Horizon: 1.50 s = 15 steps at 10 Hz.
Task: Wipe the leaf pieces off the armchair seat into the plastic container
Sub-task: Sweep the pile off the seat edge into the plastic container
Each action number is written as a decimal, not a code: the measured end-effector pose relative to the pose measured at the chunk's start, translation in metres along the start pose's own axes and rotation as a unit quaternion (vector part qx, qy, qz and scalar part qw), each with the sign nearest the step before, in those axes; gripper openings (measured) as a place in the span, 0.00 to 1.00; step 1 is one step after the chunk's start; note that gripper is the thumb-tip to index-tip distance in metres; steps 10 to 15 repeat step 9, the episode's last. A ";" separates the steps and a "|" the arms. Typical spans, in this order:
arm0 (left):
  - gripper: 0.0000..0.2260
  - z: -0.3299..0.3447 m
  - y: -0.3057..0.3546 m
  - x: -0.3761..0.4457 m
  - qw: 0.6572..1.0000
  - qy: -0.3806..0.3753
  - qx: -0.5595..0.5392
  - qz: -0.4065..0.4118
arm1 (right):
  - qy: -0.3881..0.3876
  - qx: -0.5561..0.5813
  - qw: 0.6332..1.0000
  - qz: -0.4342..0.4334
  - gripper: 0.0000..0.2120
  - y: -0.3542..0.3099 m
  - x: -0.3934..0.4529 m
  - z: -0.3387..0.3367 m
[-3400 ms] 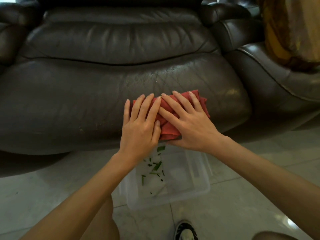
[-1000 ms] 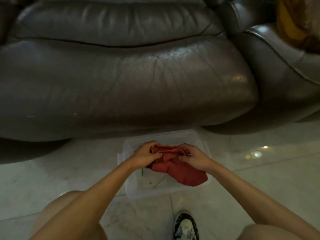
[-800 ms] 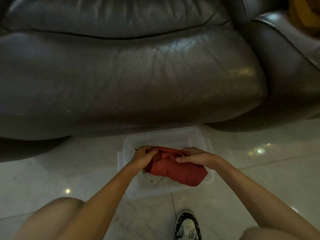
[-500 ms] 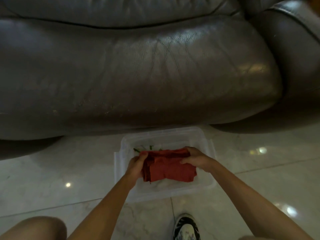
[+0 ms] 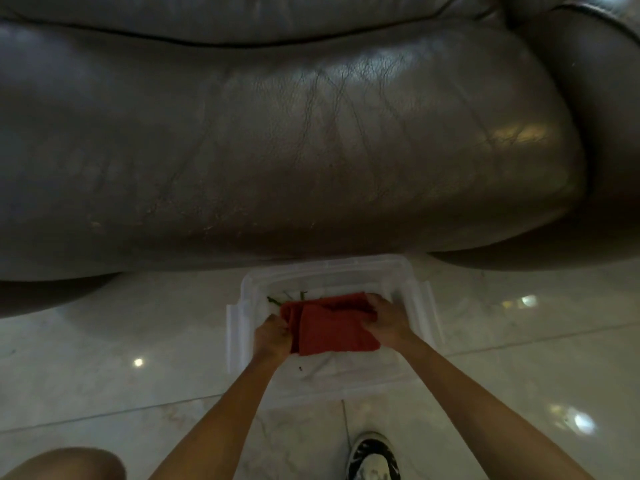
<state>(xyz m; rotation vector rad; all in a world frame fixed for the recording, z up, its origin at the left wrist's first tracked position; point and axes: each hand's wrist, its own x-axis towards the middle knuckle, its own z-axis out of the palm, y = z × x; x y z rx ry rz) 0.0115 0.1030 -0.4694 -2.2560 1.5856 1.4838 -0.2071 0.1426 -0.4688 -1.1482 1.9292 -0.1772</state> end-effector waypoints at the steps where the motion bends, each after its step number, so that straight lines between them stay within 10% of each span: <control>1: 0.10 -0.001 0.005 -0.004 0.998 -0.011 -0.003 0.057 | 0.011 -0.063 0.997 -0.035 0.23 -0.004 -0.008 -0.002; 6: 0.11 -0.134 0.157 -0.221 0.976 -0.081 -0.112 0.168 | 0.010 -0.058 0.978 -0.199 0.09 -0.171 -0.202 -0.184; 9: 0.10 -0.309 0.330 -0.379 0.953 0.024 -0.086 0.289 | 0.069 -0.070 0.957 -0.274 0.10 -0.342 -0.336 -0.373; 15: 0.10 -0.309 0.330 -0.379 0.953 0.024 -0.086 0.289 | 0.069 -0.070 0.957 -0.274 0.10 -0.342 -0.336 -0.373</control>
